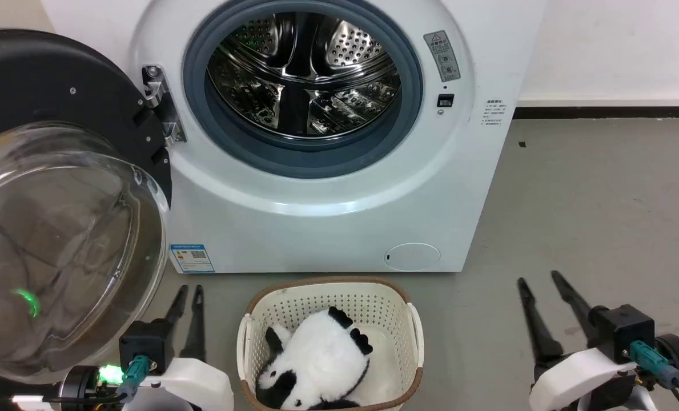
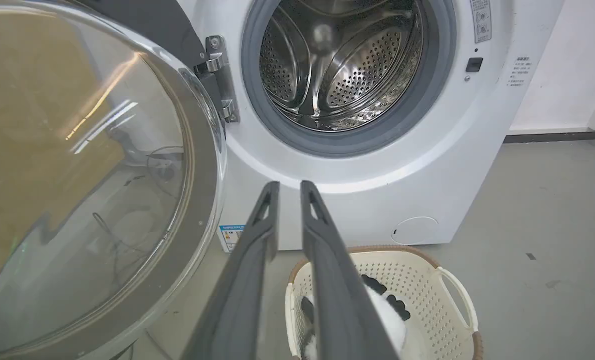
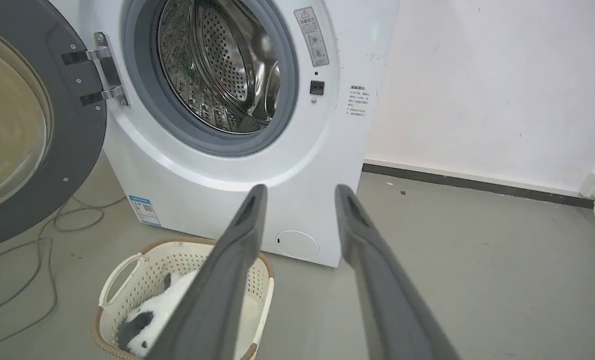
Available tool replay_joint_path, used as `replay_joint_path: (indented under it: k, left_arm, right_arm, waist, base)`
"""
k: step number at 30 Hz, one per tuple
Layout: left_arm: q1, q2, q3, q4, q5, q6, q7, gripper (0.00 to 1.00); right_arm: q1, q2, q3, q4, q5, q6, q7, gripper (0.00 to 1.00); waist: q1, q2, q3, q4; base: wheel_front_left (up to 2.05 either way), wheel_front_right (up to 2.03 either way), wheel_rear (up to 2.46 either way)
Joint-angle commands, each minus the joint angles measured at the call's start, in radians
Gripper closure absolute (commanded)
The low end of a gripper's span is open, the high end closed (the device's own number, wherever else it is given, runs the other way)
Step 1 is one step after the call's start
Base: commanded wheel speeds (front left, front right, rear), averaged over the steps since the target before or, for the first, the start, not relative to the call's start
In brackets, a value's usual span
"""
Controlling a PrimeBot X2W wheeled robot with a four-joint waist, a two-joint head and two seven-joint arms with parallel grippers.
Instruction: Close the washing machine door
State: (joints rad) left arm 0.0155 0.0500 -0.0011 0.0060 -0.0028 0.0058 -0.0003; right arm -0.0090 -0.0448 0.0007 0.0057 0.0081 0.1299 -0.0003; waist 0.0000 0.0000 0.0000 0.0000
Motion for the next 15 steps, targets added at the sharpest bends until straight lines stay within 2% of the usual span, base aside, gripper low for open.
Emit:
replay_joint_path:
  k: [1, 15]
  left_arm:
    - [0.000, 0.000, -0.002, 0.001, -0.001, 0.001, -0.004, 0.00]
    - [0.001, 0.000, -0.014, 0.006, -0.011, 0.009, -0.032, 0.00]
  right_arm:
    - [0.001, 0.000, 0.000, 0.001, 0.004, 0.000, -0.004, 0.00]
    - [0.003, -0.001, 0.003, 0.000, 0.029, 0.000, -0.032, 0.00]
  waist:
    - [0.0000, 0.0000, 0.000, 0.000]
    - [0.0000, 0.0000, 0.001, 0.012]
  base:
    - [0.00, 0.00, 0.00]
    - [0.00, 0.00, 0.00]
